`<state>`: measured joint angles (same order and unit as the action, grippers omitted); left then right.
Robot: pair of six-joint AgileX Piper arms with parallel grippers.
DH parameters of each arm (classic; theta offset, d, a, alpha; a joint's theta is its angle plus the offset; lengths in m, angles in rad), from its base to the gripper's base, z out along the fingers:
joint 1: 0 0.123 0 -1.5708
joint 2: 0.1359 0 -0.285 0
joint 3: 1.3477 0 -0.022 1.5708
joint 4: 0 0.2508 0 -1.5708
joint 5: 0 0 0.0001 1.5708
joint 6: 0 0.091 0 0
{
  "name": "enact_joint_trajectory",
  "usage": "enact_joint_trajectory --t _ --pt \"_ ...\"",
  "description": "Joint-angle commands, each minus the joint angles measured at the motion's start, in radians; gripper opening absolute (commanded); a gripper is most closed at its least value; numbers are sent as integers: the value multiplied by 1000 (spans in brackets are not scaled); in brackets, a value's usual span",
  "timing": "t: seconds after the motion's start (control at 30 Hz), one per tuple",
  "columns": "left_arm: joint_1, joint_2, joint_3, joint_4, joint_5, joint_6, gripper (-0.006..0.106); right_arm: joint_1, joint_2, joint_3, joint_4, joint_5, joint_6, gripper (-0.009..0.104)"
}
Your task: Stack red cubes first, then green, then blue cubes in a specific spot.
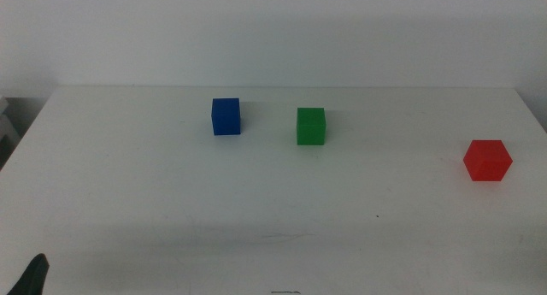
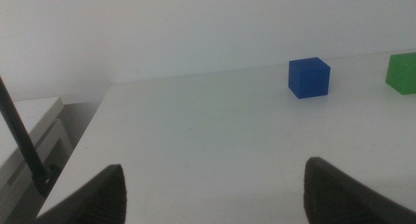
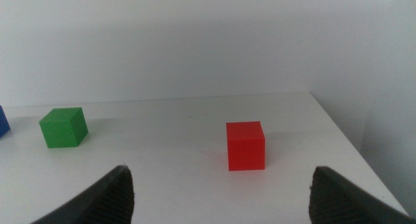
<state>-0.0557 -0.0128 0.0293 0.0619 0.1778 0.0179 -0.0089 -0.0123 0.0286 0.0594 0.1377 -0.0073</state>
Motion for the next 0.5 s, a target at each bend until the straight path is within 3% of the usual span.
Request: enact_joint_trajectory --t 0.0,0.1,0.2,0.47 --pt "-1 -20 -3 -11 -84 -9 94 -5 -20 -17 9 -73 -6 94" --pt "-1 -20 -3 -11 -84 -9 94 -5 -20 -17 6 -73 -7 94" --pt "-1 -20 -3 -11 -84 -9 94 -5 -20 -18 -46 -77 -36 94" --pt "-1 -20 -3 -11 -84 -9 94 -5 152 -139 -23 -68 7 94"
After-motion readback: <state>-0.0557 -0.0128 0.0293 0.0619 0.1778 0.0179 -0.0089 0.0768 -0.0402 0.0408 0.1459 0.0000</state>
